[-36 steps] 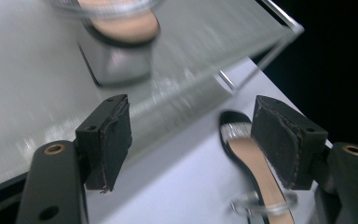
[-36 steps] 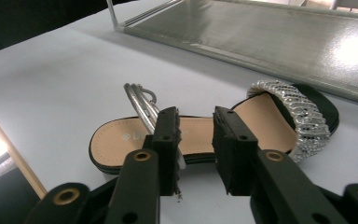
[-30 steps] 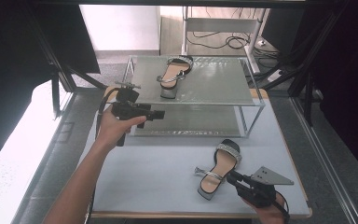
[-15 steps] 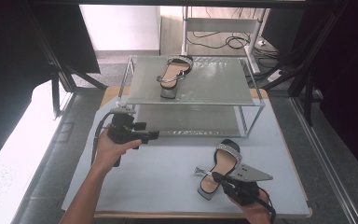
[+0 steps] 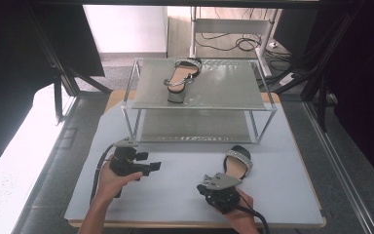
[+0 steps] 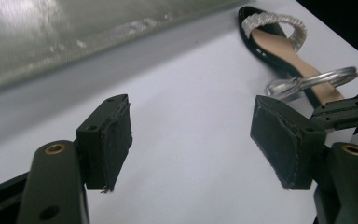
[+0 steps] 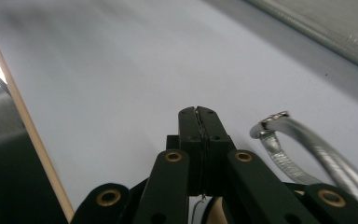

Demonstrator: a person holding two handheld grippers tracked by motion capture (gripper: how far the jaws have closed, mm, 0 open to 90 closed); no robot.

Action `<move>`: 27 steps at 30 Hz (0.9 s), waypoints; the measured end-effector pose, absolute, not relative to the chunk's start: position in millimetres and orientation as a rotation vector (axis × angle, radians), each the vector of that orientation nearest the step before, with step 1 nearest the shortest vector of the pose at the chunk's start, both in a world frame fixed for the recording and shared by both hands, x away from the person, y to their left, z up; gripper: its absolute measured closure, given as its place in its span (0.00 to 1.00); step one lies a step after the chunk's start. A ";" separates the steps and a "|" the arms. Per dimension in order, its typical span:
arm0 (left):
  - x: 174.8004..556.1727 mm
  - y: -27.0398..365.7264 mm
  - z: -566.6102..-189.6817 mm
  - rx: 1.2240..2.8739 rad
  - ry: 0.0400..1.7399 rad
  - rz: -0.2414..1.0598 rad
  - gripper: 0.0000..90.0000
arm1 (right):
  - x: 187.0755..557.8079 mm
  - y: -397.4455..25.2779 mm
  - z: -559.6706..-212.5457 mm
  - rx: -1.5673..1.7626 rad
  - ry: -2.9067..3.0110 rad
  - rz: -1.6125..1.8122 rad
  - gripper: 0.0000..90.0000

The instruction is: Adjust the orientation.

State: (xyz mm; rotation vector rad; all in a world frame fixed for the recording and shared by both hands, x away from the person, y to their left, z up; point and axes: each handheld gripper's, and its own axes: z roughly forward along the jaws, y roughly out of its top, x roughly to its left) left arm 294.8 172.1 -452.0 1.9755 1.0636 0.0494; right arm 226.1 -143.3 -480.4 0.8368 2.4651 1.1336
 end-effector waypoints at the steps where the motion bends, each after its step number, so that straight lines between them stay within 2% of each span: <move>1: 294.1 173.2 -457.1 1.969 1.067 0.034 0.33 | 225.3 -140.7 -482.3 0.826 2.472 1.100 0.99; 10: 295.9 170.8 -476.1 2.011 1.109 -0.001 0.33 | 207.5 -155.2 -485.3 0.804 2.466 1.018 1.00; 16: 294.0 171.4 -478.1 2.014 1.112 -0.002 0.33 | 191.8 -196.5 -483.8 0.896 2.464 1.048 1.00; 19: 293.5 171.8 -479.9 2.002 1.095 -0.044 0.32 | 187.3 -219.4 -483.3 0.949 2.441 1.041 1.00; 27: 293.8 172.0 -484.4 2.025 1.119 -0.030 0.32 | 193.4 -279.9 -482.5 1.135 2.301 1.020 0.99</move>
